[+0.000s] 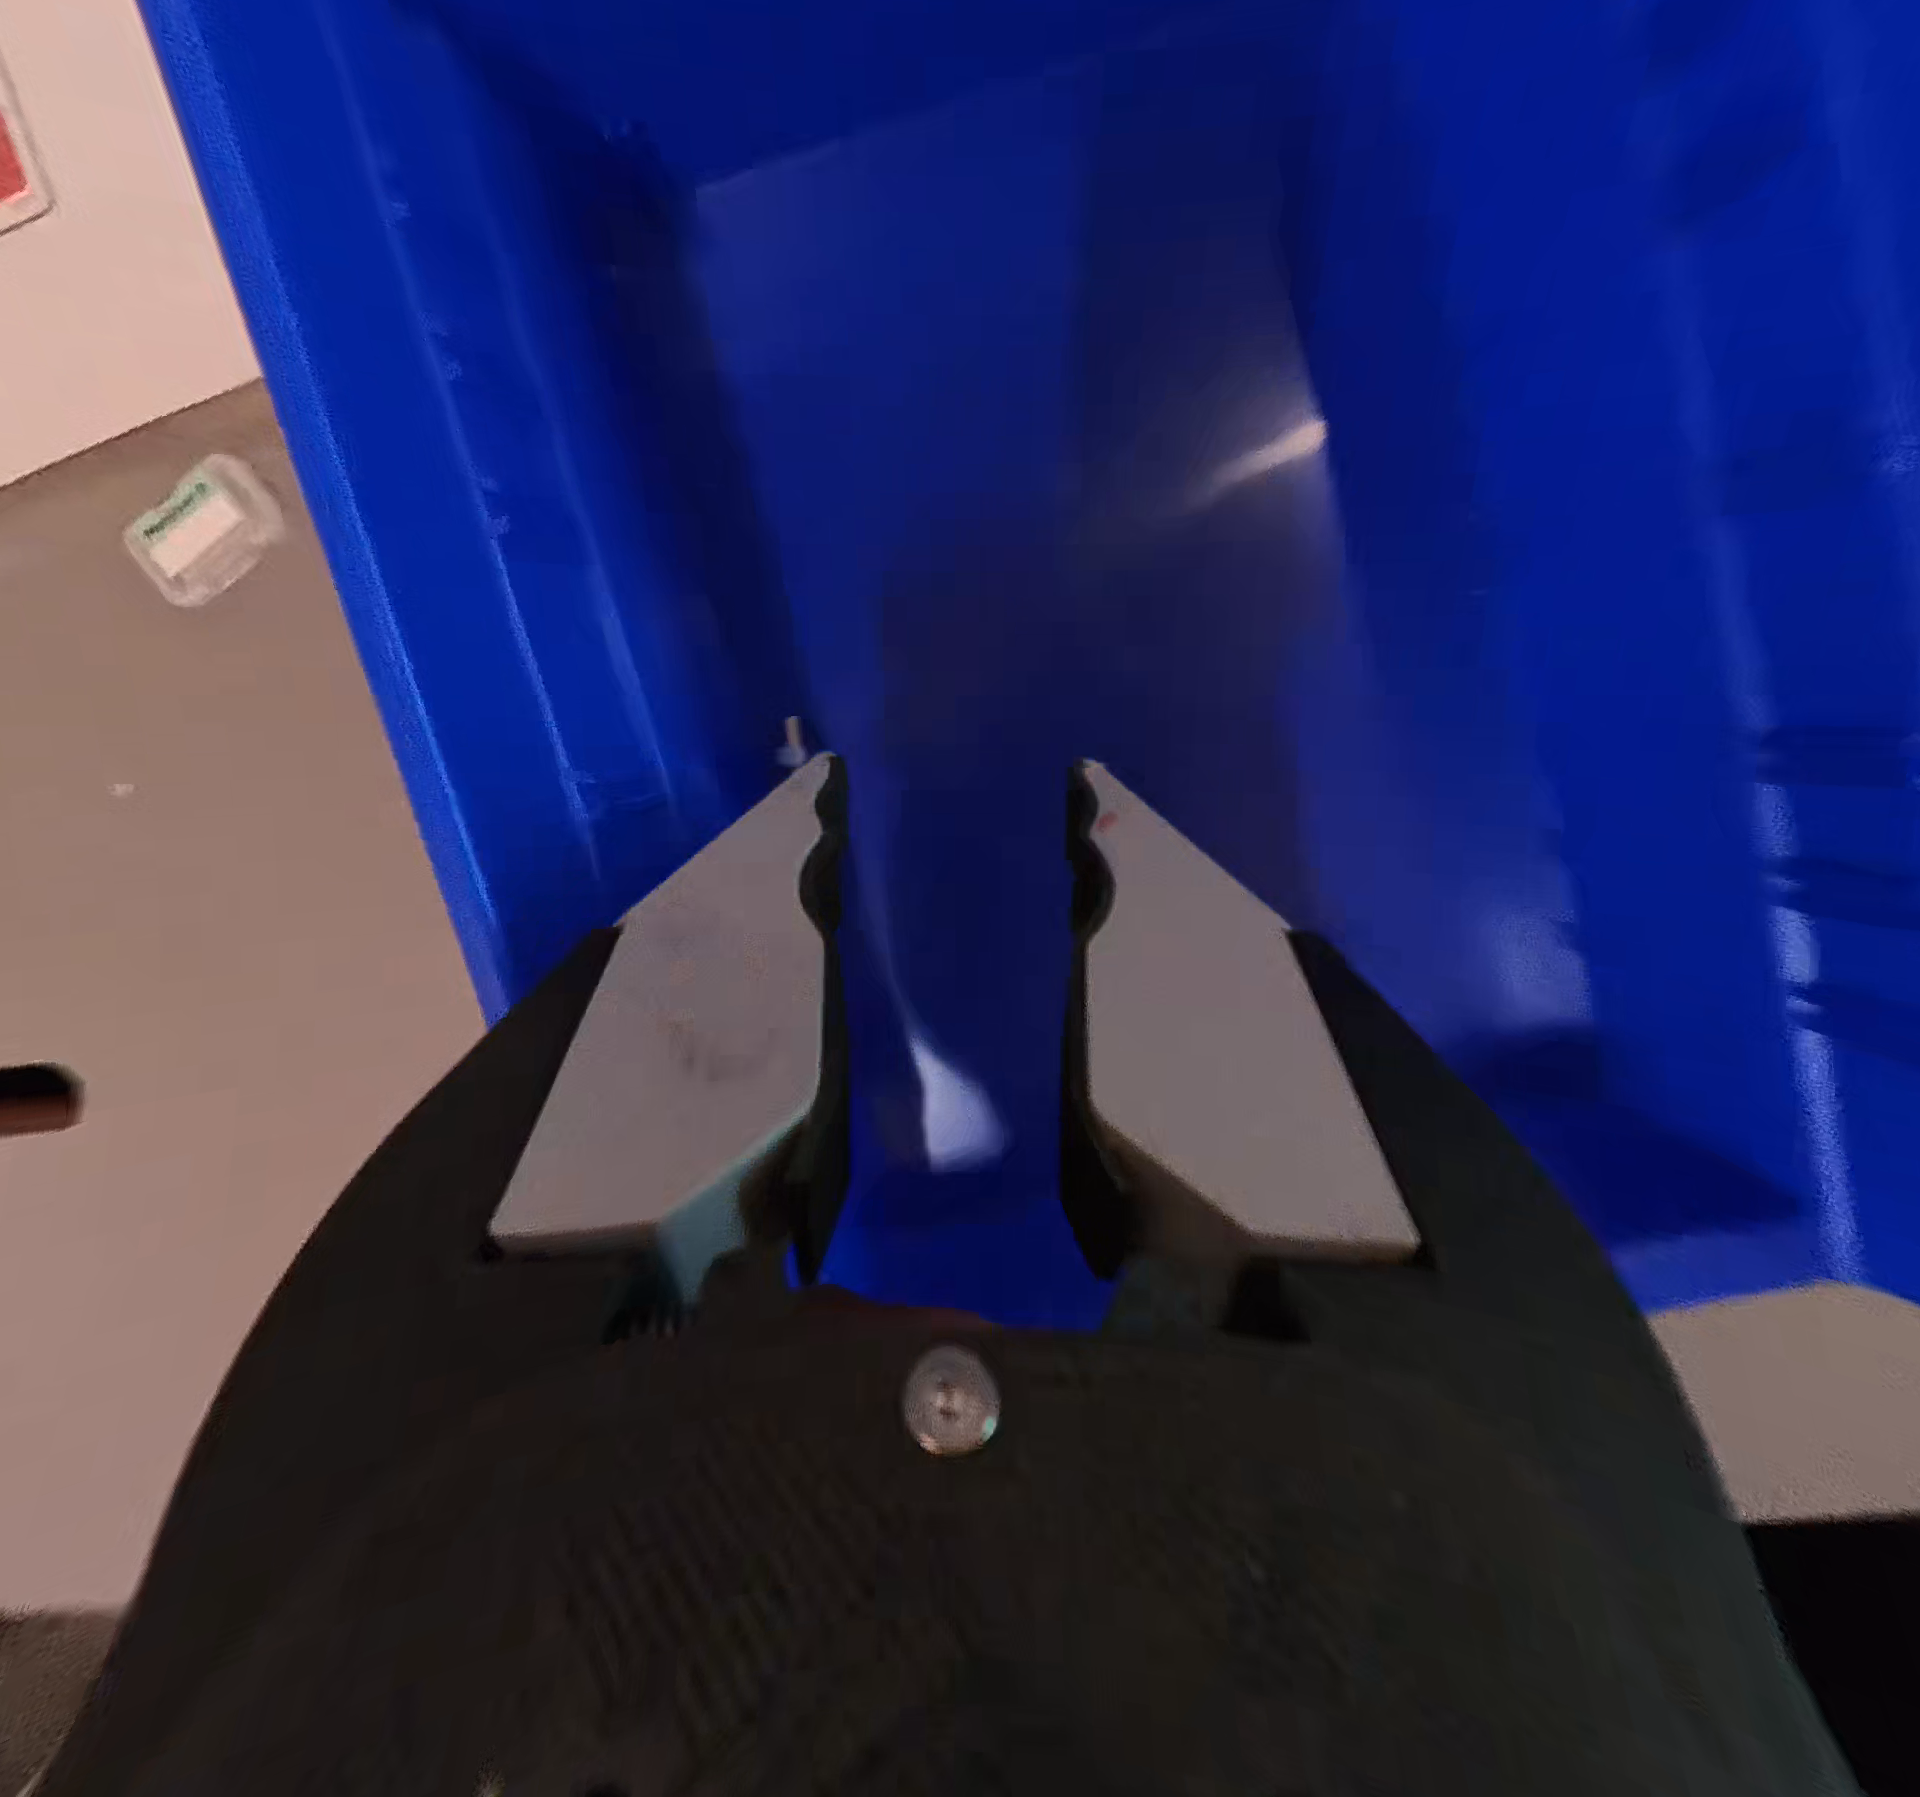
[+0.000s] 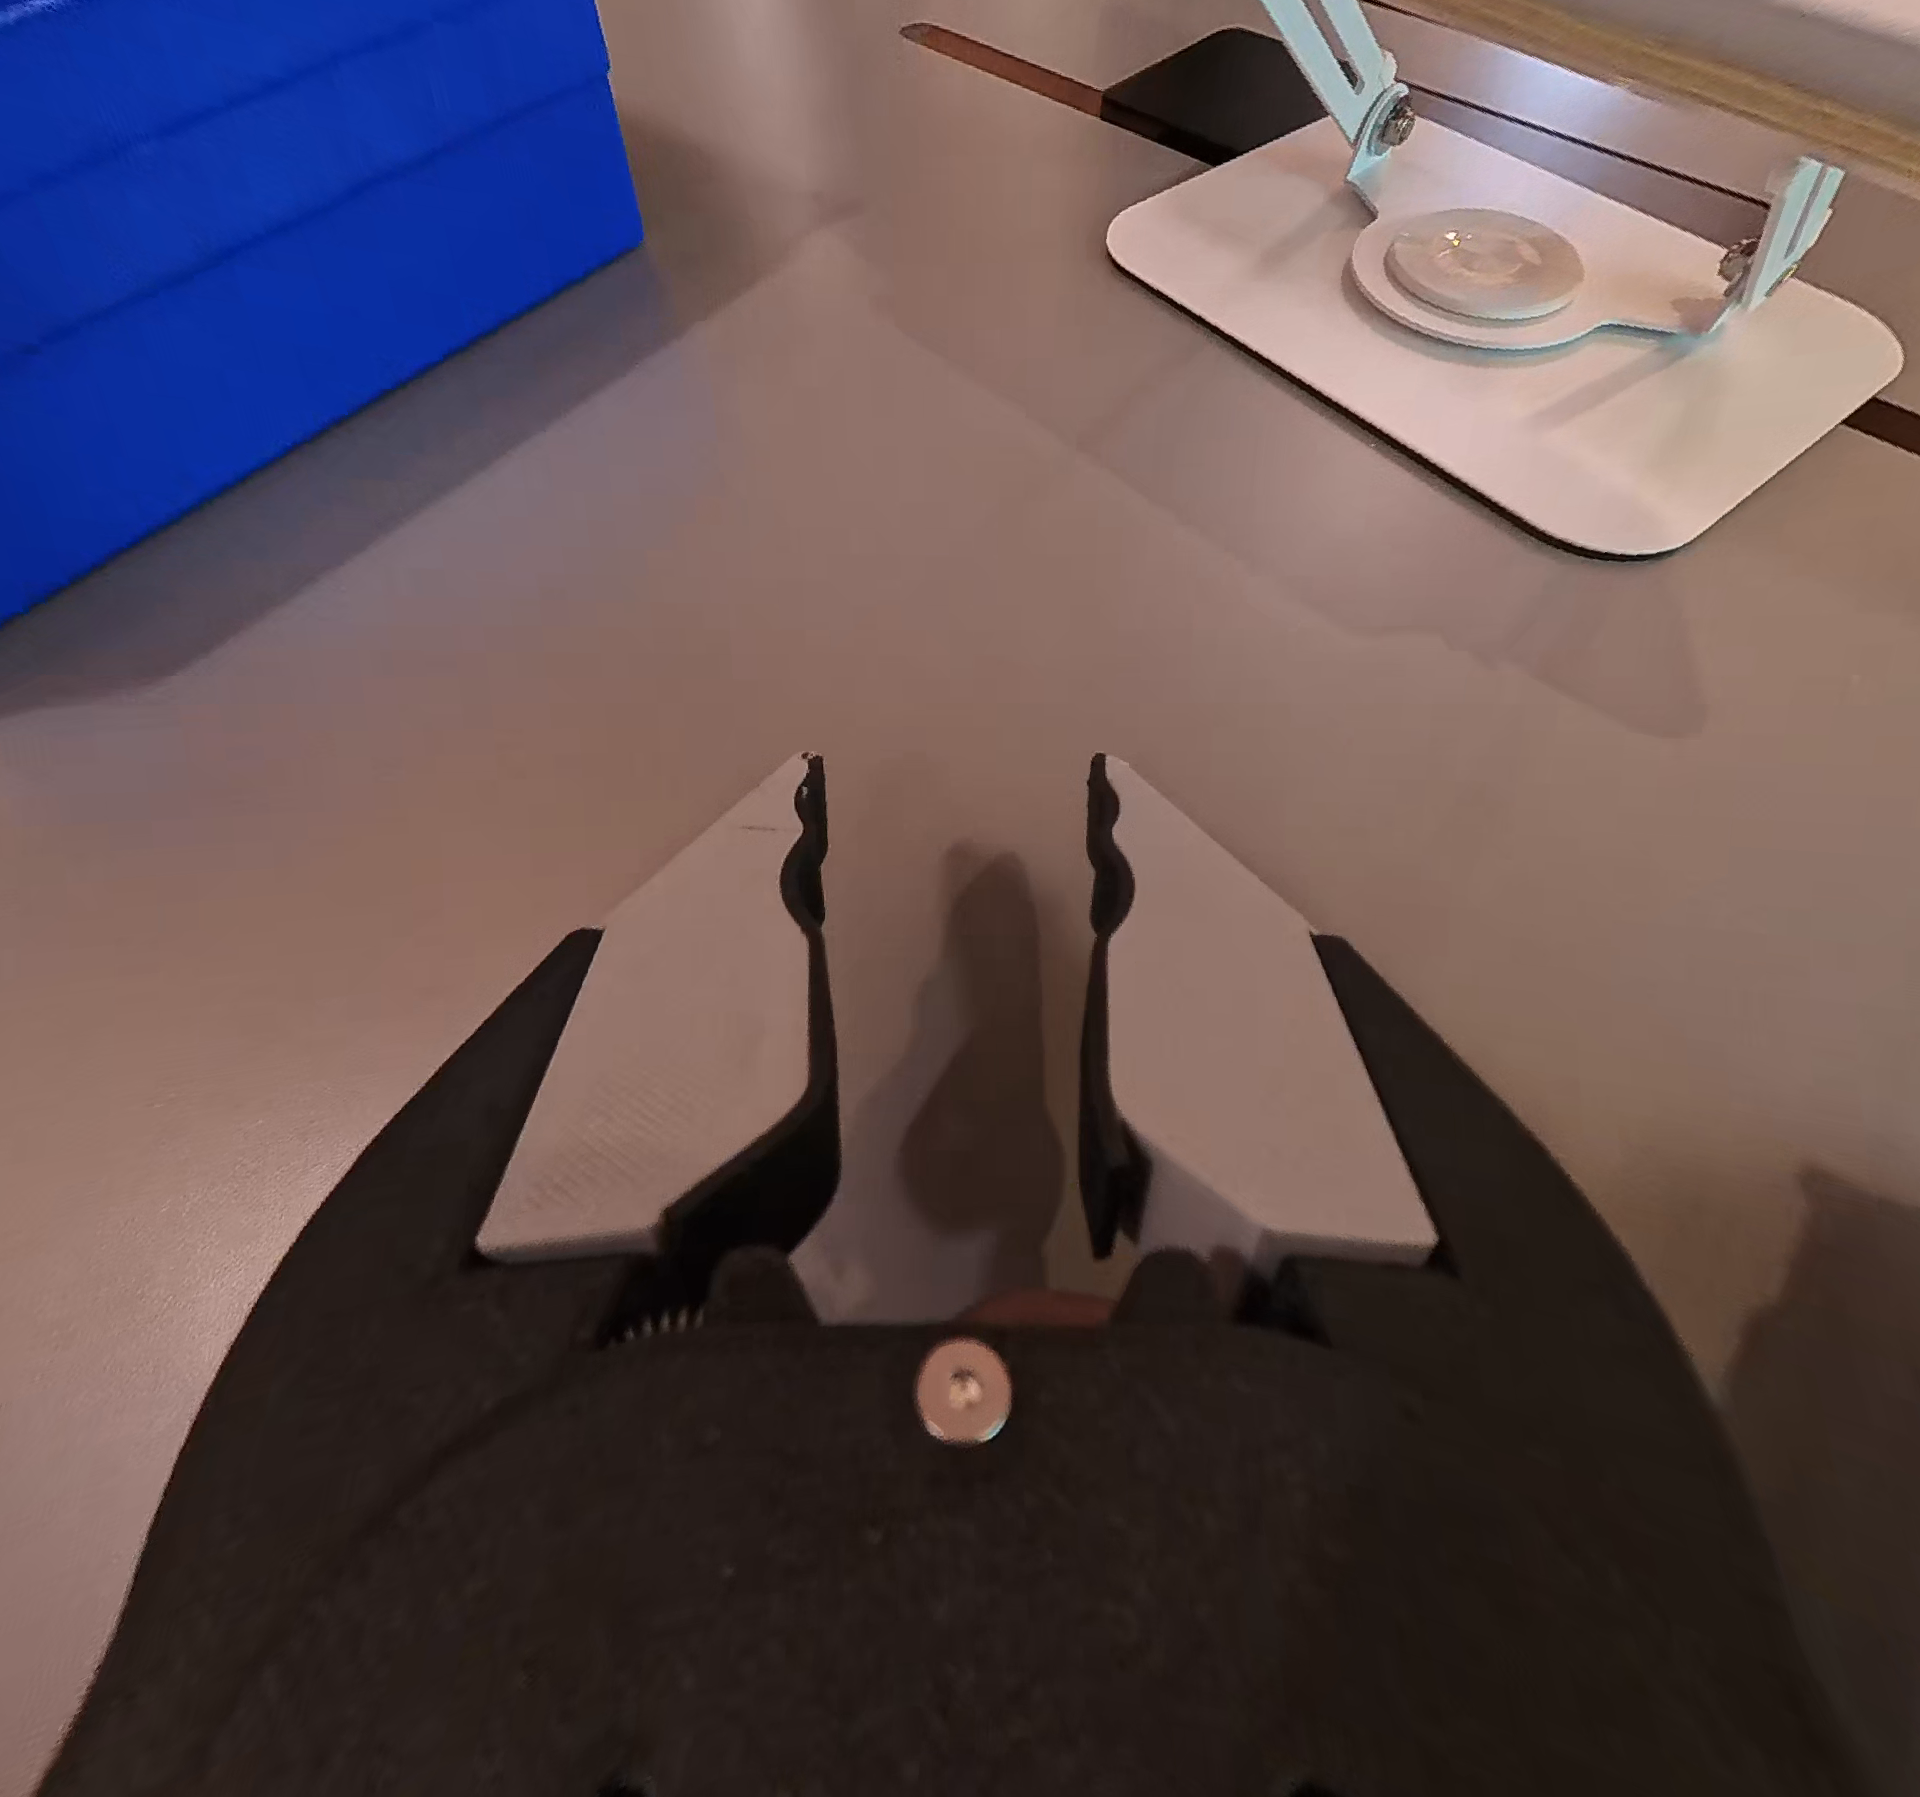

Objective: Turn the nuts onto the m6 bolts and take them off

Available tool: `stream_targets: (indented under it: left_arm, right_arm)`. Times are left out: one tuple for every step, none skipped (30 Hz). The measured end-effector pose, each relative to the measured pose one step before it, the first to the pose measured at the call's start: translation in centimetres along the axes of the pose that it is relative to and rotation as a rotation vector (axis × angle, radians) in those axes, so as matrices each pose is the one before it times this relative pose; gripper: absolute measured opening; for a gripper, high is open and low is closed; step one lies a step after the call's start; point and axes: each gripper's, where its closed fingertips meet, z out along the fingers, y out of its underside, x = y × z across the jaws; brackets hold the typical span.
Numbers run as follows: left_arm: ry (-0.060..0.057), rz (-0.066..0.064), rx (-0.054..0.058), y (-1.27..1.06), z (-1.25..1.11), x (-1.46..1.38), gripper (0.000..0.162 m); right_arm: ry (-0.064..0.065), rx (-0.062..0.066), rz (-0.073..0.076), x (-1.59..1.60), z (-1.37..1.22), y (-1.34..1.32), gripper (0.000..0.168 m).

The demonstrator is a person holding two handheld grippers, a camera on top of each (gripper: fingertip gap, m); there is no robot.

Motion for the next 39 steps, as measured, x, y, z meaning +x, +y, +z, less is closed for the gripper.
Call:
stream_targets:
  left_arm:
    - [-0.0634, 0.0140, -0.0401, 0.265, 0.522, -0.923, 0.040]
    - [-0.0405, 0.0053, -0.0388, 0.257, 0.437, -0.562, 0.040]
    - [-0.0050, 0.0024, -0.0421, 0.363, 0.370, -0.048, 0.041]
    - [0.0034, -0.0010, -0.0398, 0.345, 0.326, 0.062, 0.045]
    - [0.0017, -0.0047, -0.0291, 0.222, 0.297, 0.009, 0.048]
    - [0.0043, -0.0044, -0.0197, 0.136, 0.289, 0.064, 0.048]
    - [0.0060, -0.0045, -0.0186, 0.161, 0.323, 0.087, 0.048]
    - [0.0072, -0.0061, -0.0202, 0.203, 0.368, 0.089, 0.048]
    - [0.0055, -0.0019, -0.0236, 0.285, 0.402, 0.048, 0.046]
    - [0.0019, -0.0001, -0.0217, 0.263, 0.389, -0.005, 0.046]
    - [-0.0007, 0.0014, 0.0054, -0.228, -0.006, -0.037, 0.045]
    - [-0.0002, -0.0044, -0.0126, 0.018, 0.028, -0.045, 0.044]
    - [-0.0041, 0.0035, -0.0082, -0.027, 0.013, -0.071, 0.042]
    - [-0.0052, 0.0155, -0.0105, 0.061, 0.004, -0.066, 0.040]
    - [-0.0183, 0.0176, -0.0076, 0.070, -0.003, -0.296, 0.032]
    - [-0.0178, 0.0163, -0.0028, 0.062, -0.047, -0.299, 0.019]
    - [0.0189, 0.0074, 0.0024, 0.048, -0.124, 0.250, 0.010]
    - [0.0510, 0.0006, 0.0021, 0.058, -0.184, 0.752, 0.004]
    - [0.0498, 0.0013, 0.0031, 0.067, -0.114, 0.816, 0.003]
    - [0.0090, 0.0108, 0.0055, 0.051, -0.003, 0.289, 0.008]
    - [-0.0160, 0.0130, 0.0072, -0.004, 0.042, -0.080, 0.007]
    - [-0.0083, 0.0056, 0.0053, 0.006, 0.104, 0.016, 0.009]
    - [0.0166, 0.0033, -0.0123, 0.269, 0.236, 0.402, 0.014]
    - [0.0164, 0.0054, 0.0048, 0.020, 0.079, 0.382, 0.009]
    - [0.0077, 0.0119, 0.0055, -0.014, -0.008, 0.180, 0.014]
    - [0.0051, 0.0054, 0.0051, -0.037, -0.010, 0.050, 0.013]
    - [0.0030, 0.0074, 0.0029, 0.027, 0.001, -0.002, 0.013]
    - [0.0018, 0.0075, 0.0028, 0.030, 0.009, 0.002, 0.013]
    - [-0.0018, 0.0096, 0.0043, -0.002, 0.007, 0.016, 0.013]
    - [-0.0043, 0.0107, 0.0059, -0.006, 0.010, 0.084, 0.012]
    - [-0.0052, 0.0121, 0.0077, -0.018, 0.004, 0.163, 0.009]
    - [-0.0061, 0.0292, 0.0071, -0.018, -0.002, 0.202, 0.004]
    - [-0.0213, 0.0356, 0.0098, -0.065, -0.019, 0.026, 0.003]
    - [-0.0407, 0.0224, 0.0174, -0.208, -0.092, -0.333, 0.003]
    - [-0.0548, 0.0185, 0.0368, -0.499, -0.253, -0.605, 0.003]
    - [-0.0330, 0.0142, 0.0478, -0.709, -0.515, -0.376, 0.003]
    - [-0.0101, -0.0003, 0.0703, -1.178, -0.853, -0.157, 0.003]
    - [-0.0038, -0.0116, 0.0962, -1.724, -1.246, -0.100, 0.003]
    - [0.0029, -0.0190, 0.1073, -2.128, -1.548, 0.089, 0.003]
  right_arm:
    - [-0.0005, -0.0017, -0.0004, -0.030, -0.020, 0.040, 0.048]
    - [-0.0003, -0.0013, -0.0007, -0.017, -0.023, 0.015, 0.048]
    - [0.0000, 0.0013, -0.0005, -0.018, -0.026, -0.032, 0.048]
    - [-0.0022, 0.0026, -0.0001, -0.047, -0.030, -0.055, 0.048]
    - [-0.0046, 0.0009, 0.0002, -0.089, -0.019, -0.055, 0.048]
    - [-0.0036, 0.0013, -0.0007, -0.084, -0.017, -0.071, 0.048]
    - [-0.0026, 0.0026, -0.0020, -0.085, -0.021, -0.081, 0.048]
    - [-0.0016, 0.0009, -0.0031, -0.069, -0.016, -0.044, 0.048]
    - [-0.0015, 0.0000, -0.0033, -0.070, -0.010, -0.027, 0.047]
    - [-0.0021, 0.0000, -0.0023, -0.072, -0.008, -0.017, 0.047]
    - [-0.0022, 0.0004, -0.0007, -0.080, -0.008, -0.010, 0.047]
    - [-0.0026, 0.0008, 0.0002, -0.074, -0.006, -0.038, 0.047]
    - [-0.0030, 0.0012, -0.0007, -0.077, -0.020, -0.046, 0.047]
    - [-0.0016, 0.0015, -0.0010, -0.038, -0.038, -0.062, 0.047]
    - [-0.0003, 0.0027, -0.0014, -0.021, -0.047, -0.081, 0.047]
    - [0.0000, 0.0022, -0.0006, 0.010, -0.060, -0.059, 0.047]
    - [-0.0001, 0.0012, 0.0012, 0.030, -0.041, -0.037, 0.047]
    - [-0.0009, 0.0020, 0.0026, 0.036, -0.047, -0.054, 0.047]
    - [-0.0009, 0.0029, 0.0034, 0.037, -0.039, -0.046, 0.047]
    - [-0.0026, 0.0015, 0.0037, 0.019, -0.020, -0.031, 0.047]
    - [-0.0022, -0.0001, 0.0037, 0.020, 0.010, 0.004, 0.048]
    - [-0.0011, -0.0008, 0.0027, 0.024, 0.021, 0.017, 0.047]
    - [-0.0012, -0.0022, 0.0020, 0.010, 0.036, 0.059, 0.047]
    - [-0.0024, -0.0021, 0.0014, -0.025, 0.032, 0.049, 0.047]
    - [-0.0024, -0.0011, 0.0007, -0.034, 0.014, 0.026, 0.047]
    - [0.0002, 0.0005, -0.0005, 0.003, 0.001, 0.017, 0.047]
    - [0.0012, 0.0011, -0.0009, 0.017, -0.011, 0.007, 0.047]
    - [-0.0003, 0.0000, -0.0001, 0.010, -0.009, -0.007, 0.047]
    - [-0.0003, -0.0002, 0.0013, 0.036, -0.013, -0.005, 0.047]
    - [-0.0009, 0.0013, 0.0020, 0.017, -0.024, -0.036, 0.047]
    - [-0.0021, 0.0015, 0.0024, 0.003, -0.035, -0.045, 0.047]
    - [-0.0032, 0.0013, 0.0019, -0.029, -0.025, -0.048, 0.047]
    - [-0.0021, 0.0021, 0.0013, -0.022, -0.040, -0.058, 0.047]
    - [-0.0019, 0.0030, 0.0001, -0.034, -0.034, -0.069, 0.046]
    - [-0.0025, 0.0031, -0.0007, -0.046, -0.041, -0.078, 0.046]
    - [-0.0029, 0.0030, -0.0004, -0.045, -0.038, -0.079, 0.047]
    - [-0.0045, 0.0049, 0.0001, -0.060, -0.041, -0.099, 0.046]
    - [-0.0066, 0.0066, 0.0011, -0.079, -0.041, -0.118, 0.046]
    - [-0.0084, 0.0060, 0.0024, -0.092, -0.041, -0.103, 0.046]
